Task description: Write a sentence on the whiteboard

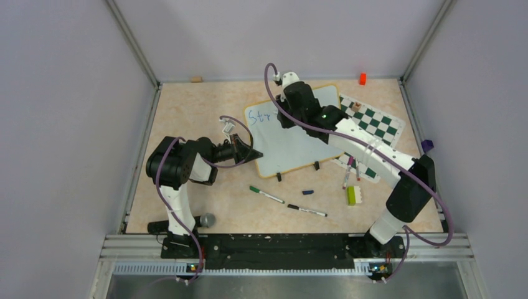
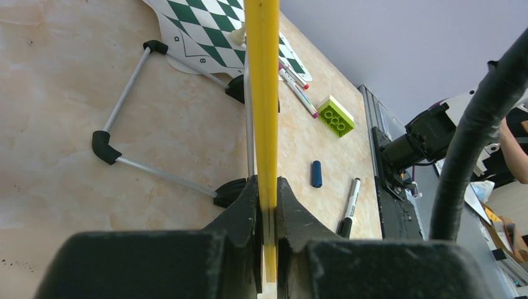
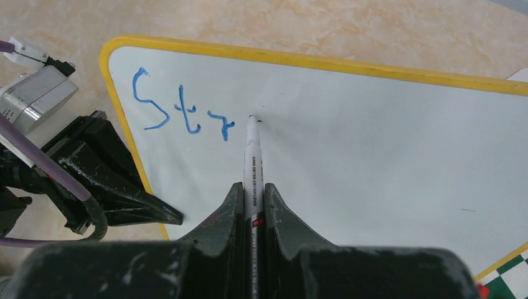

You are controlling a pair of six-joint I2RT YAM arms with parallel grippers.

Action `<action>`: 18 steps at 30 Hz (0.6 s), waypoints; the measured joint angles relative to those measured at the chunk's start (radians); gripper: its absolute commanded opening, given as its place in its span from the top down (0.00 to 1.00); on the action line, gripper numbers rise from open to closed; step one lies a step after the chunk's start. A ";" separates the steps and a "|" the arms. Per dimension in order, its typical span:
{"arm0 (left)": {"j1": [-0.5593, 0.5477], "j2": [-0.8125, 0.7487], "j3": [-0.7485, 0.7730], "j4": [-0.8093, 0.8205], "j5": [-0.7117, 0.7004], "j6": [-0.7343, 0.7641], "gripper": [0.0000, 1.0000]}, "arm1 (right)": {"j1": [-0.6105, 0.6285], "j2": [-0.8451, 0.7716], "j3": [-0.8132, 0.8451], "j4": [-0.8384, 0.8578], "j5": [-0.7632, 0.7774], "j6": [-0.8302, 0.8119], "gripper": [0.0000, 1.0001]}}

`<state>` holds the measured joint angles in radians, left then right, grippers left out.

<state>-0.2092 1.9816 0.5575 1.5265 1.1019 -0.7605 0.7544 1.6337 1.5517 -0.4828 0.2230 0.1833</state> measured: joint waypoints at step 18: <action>0.000 0.000 0.000 -0.013 -0.014 -0.004 1.00 | 0.000 0.032 0.010 -0.001 0.018 -0.001 1.00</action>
<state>-0.2092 1.9816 0.5575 1.5135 1.0882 -0.7647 0.7544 1.6657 1.5612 -0.4835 0.2405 0.1825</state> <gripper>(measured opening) 0.081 0.090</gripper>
